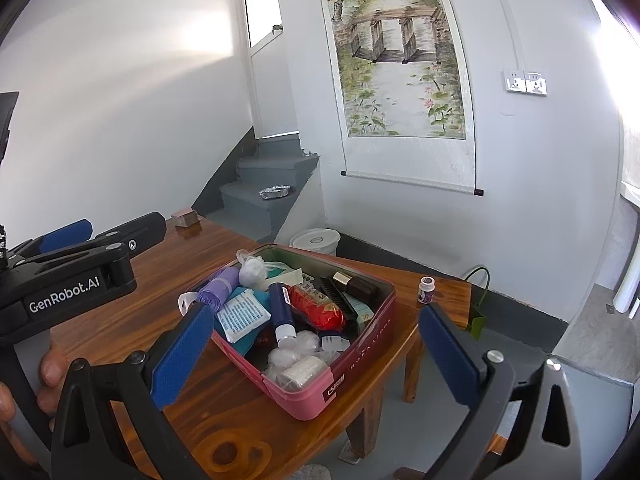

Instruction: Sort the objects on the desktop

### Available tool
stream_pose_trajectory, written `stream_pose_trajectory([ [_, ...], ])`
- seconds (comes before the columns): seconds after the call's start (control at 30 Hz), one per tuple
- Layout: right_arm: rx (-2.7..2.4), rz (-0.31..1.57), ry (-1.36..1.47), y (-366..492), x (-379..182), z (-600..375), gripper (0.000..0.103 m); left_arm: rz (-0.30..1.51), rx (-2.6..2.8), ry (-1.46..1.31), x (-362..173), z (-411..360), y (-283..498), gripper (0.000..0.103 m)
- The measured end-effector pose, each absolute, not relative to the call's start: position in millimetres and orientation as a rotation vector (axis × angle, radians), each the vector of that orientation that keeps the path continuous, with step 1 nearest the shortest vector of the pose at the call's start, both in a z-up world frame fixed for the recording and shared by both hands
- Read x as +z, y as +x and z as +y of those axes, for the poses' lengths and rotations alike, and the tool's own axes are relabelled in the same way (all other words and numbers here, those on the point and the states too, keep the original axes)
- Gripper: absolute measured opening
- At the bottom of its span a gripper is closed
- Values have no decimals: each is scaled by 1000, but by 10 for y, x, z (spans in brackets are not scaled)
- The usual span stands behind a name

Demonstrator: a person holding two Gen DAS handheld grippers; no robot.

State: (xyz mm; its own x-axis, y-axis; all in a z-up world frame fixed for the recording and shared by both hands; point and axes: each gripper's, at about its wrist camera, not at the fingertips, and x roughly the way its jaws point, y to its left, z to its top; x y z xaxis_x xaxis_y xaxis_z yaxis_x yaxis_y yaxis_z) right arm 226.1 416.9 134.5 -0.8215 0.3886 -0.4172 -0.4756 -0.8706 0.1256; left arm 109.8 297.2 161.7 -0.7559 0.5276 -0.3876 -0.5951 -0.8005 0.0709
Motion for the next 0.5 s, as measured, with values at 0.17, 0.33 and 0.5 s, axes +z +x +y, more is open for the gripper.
stream_pose_trajectory([
  [0.17, 2609, 302, -530, 2270, 1349, 4152, 103, 270, 2466, -475, 1606, 2988, 1115, 101],
  [0.33, 2606, 293, -534, 2264, 1348, 4148, 103, 269, 2459, -477, 1608, 2987, 1126, 101],
  [0.5, 2601, 302, -548, 2254, 1325, 4170, 103, 276, 2467, -457, 1603, 2989, 1141, 101],
])
